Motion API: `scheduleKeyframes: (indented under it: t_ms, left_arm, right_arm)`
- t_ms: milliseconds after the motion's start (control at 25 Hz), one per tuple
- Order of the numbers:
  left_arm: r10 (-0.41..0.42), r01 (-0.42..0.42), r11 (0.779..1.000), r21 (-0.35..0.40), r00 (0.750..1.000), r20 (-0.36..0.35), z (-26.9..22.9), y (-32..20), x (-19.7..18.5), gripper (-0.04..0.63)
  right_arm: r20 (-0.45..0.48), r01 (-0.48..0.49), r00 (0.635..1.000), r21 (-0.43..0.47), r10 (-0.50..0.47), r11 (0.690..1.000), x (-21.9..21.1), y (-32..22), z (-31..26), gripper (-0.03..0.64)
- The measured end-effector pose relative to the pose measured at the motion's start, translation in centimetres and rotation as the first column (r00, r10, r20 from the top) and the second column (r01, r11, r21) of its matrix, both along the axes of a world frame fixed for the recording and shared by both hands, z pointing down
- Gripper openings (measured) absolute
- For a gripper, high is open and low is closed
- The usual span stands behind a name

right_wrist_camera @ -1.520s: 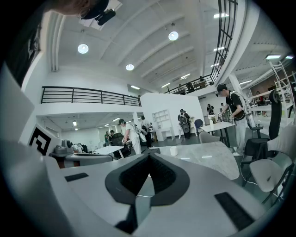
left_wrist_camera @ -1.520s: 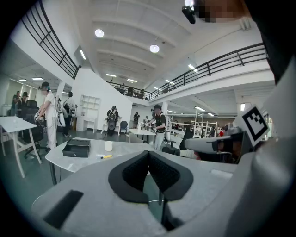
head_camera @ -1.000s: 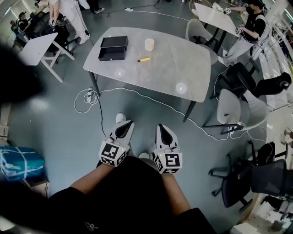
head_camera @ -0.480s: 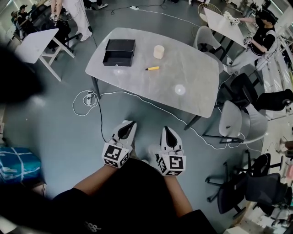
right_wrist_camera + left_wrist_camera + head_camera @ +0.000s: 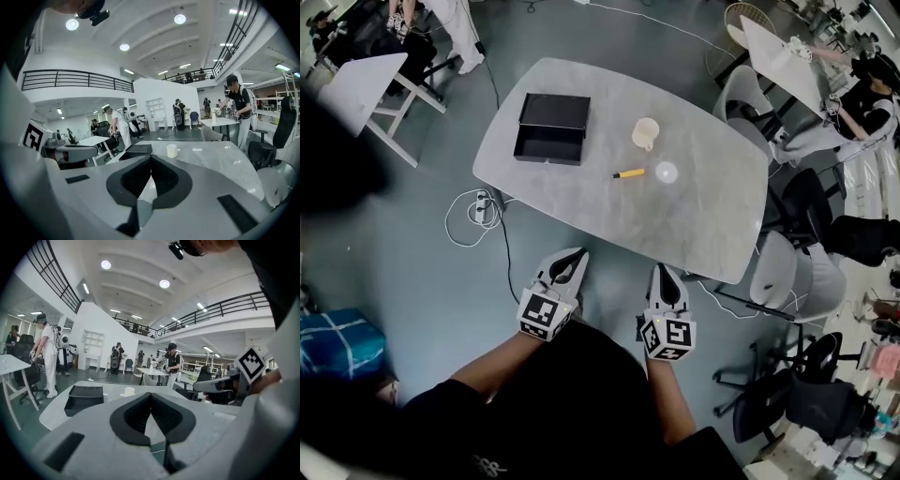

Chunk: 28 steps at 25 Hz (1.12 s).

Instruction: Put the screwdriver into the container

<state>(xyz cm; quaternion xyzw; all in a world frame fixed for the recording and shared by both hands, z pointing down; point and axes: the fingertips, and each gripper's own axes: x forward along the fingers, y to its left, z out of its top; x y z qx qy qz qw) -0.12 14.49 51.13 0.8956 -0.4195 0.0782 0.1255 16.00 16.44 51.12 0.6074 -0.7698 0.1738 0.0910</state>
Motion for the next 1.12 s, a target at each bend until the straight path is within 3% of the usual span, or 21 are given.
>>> scheduleKeyframes:
  t_ms: [200, 520, 800, 1120]
  left_arm:
    - [0.009, -0.012, 0.997, -0.076, 0.999, -0.037, 0.5, -6.5, -3.8, 0.015]
    - [0.068, -0.071, 0.993, -0.094, 0.997, -0.042, 0.9, -14.0, -5.6, 0.015]
    - [0.207, -0.203, 0.976, -0.075, 0.977, 0.049, 2.6, -15.9, -5.4, 0.015]
    - [0.198, -0.183, 0.966, -0.183, 0.978, 0.07, 6.9, -18.9, -1.4, 0.017]
  right_arm:
    - [-0.01, -0.005, 1.0, -0.05, 0.004, 0.999, -3.0, -6.2, 1.8, 0.008]
    - [0.001, -0.017, 1.0, -0.12, 0.017, 0.993, -6.3, -13.4, 3.0, 0.008]
    - [-0.011, -0.083, 0.997, -0.129, 0.083, 0.988, -5.4, -15.1, 3.8, 0.008]
    - [0.018, -0.04, 0.999, -0.122, 0.043, 0.992, -2.6, -16.5, 5.6, 0.008]
